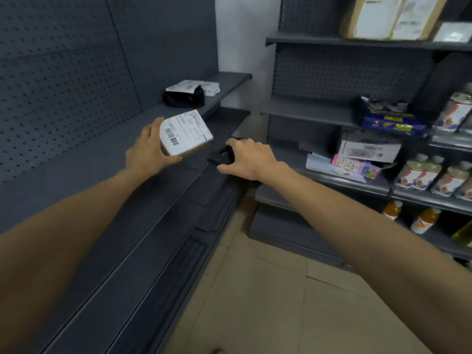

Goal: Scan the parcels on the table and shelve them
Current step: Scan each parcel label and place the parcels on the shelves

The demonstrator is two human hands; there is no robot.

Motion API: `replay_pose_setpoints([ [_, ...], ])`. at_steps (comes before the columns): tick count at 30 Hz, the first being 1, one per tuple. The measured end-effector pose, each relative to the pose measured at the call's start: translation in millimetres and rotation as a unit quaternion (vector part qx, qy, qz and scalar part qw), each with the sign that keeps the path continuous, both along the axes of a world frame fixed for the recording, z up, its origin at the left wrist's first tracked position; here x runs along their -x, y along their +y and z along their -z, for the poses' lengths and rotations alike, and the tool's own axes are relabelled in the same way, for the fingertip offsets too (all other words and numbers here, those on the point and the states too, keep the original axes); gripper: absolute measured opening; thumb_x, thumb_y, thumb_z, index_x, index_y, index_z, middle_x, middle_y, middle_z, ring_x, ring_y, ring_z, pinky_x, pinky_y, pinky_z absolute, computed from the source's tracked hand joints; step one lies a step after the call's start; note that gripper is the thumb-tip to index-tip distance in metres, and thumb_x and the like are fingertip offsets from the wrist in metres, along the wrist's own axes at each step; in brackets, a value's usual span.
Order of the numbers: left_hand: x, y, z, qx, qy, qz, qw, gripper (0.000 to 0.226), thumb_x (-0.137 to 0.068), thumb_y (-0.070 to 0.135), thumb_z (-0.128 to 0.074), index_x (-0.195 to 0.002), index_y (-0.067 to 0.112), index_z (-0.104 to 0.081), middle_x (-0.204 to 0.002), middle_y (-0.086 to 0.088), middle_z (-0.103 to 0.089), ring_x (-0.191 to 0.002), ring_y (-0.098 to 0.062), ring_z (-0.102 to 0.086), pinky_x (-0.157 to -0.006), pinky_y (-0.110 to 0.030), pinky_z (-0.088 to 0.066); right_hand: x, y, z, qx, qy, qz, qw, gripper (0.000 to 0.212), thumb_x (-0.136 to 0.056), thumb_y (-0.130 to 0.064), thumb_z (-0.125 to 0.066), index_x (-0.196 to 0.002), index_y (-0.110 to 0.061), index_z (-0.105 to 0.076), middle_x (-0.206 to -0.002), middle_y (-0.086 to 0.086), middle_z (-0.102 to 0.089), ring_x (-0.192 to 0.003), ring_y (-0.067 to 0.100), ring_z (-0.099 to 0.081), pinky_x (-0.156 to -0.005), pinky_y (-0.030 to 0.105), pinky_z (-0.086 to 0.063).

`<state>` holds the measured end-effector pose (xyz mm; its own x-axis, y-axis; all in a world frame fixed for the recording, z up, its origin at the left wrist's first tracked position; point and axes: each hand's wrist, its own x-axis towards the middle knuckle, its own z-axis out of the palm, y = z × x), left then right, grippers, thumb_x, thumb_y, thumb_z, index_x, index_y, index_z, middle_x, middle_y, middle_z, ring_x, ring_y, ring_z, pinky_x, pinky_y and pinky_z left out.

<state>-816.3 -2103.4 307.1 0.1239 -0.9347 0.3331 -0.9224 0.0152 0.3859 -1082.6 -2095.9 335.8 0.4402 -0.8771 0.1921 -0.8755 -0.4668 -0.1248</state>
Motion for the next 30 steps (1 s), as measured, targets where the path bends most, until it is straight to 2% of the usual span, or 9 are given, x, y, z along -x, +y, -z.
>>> replay_pose_setpoints([
  [6, -84.7, -127.0, 8.0, -0.008, 0.066, -0.076, 0.995, 0.094, -0.066, 0.052, -0.084, -0.141, 0.036, -0.028, -0.144, -0.005, -0.041, -0.130, -0.031, -0.042, -0.096, -0.057, -0.043, -77.8, -145.8, 2.6, 0.028, 0.052, -0.061, 0.996, 0.075, -0.085, -0.064, -0.059, -0.141, -0.017, -0.045, -0.121, 0.008, -0.062, -0.106, 0.034, -0.062, -0.071, 0.038, -0.041],
  [12, -131.8, -248.6, 14.2, -0.068, 0.083, -0.116, 0.988, 0.109, -0.055, 0.073, -0.077, -0.144, 0.032, -0.028, -0.140, -0.006, -0.045, -0.128, -0.031, -0.045, -0.098, -0.057, -0.045, -122.9, -279.8, -3.9, 0.016, 0.041, -0.068, 0.997, 0.065, -0.084, -0.064, -0.061, -0.130, -0.019, -0.052, -0.113, 0.008, -0.064, -0.100, 0.033, -0.063, -0.070, 0.037, -0.041],
  [16, -141.2, -307.2, 27.7, -0.079, 0.142, -0.103, 0.981, 0.099, -0.042, 0.079, -0.071, -0.125, 0.034, -0.040, -0.126, 0.001, -0.057, -0.116, -0.024, -0.054, -0.093, -0.052, -0.050, -131.7, -345.3, 5.7, -0.002, 0.009, -0.067, 0.998, 0.067, -0.084, -0.064, -0.061, -0.134, -0.021, -0.050, -0.114, 0.010, -0.064, -0.103, 0.035, -0.063, -0.073, 0.038, -0.041],
  [20, -144.8, -356.0, 38.5, -0.086, 0.172, -0.123, 0.974, 0.112, -0.041, 0.081, -0.069, -0.134, 0.030, -0.035, -0.129, 0.001, -0.057, -0.118, -0.024, -0.054, -0.093, -0.052, -0.050, -143.1, -407.6, 19.5, -0.032, -0.019, -0.085, 0.996, 0.067, -0.086, -0.062, -0.061, -0.137, -0.020, -0.049, -0.115, 0.010, -0.064, -0.105, 0.034, -0.061, -0.073, 0.036, -0.041],
  [26, -140.7, -428.7, 52.8, -0.081, 0.222, -0.142, 0.961, 0.102, -0.050, 0.078, -0.068, -0.136, 0.031, -0.039, -0.132, 0.001, -0.057, -0.119, -0.025, -0.054, -0.095, -0.050, -0.050, -159.5, -492.6, 35.6, -0.043, -0.015, -0.150, 0.988, 0.074, -0.085, -0.063, -0.060, -0.145, -0.022, -0.043, -0.125, 0.009, -0.062, -0.112, 0.034, -0.060, -0.075, 0.038, -0.042],
  [28, -136.7, -451.7, 50.8, -0.086, 0.236, -0.153, 0.956, 0.106, -0.052, 0.077, -0.069, -0.140, 0.027, -0.040, -0.133, 0.001, -0.056, -0.121, -0.025, -0.054, -0.096, -0.045, -0.050, -160.8, -517.1, 38.4, -0.054, -0.009, -0.169, 0.984, 0.073, -0.085, -0.062, -0.061, -0.144, -0.023, -0.043, -0.124, 0.009, -0.063, -0.112, 0.034, -0.060, -0.077, 0.038, -0.044],
  [30, -128.9, -470.3, 44.4, -0.100, 0.231, -0.165, 0.954, 0.104, -0.063, 0.069, -0.074, -0.148, 0.023, -0.034, -0.140, 0.000, -0.052, -0.125, -0.024, -0.051, -0.094, -0.033, -0.046, -161.4, -539.0, 37.8, -0.060, 0.007, -0.188, 0.980, 0.073, -0.084, -0.061, -0.062, -0.143, -0.022, -0.044, -0.123, 0.009, -0.063, -0.110, 0.034, -0.061, -0.079, 0.039, -0.046],
])
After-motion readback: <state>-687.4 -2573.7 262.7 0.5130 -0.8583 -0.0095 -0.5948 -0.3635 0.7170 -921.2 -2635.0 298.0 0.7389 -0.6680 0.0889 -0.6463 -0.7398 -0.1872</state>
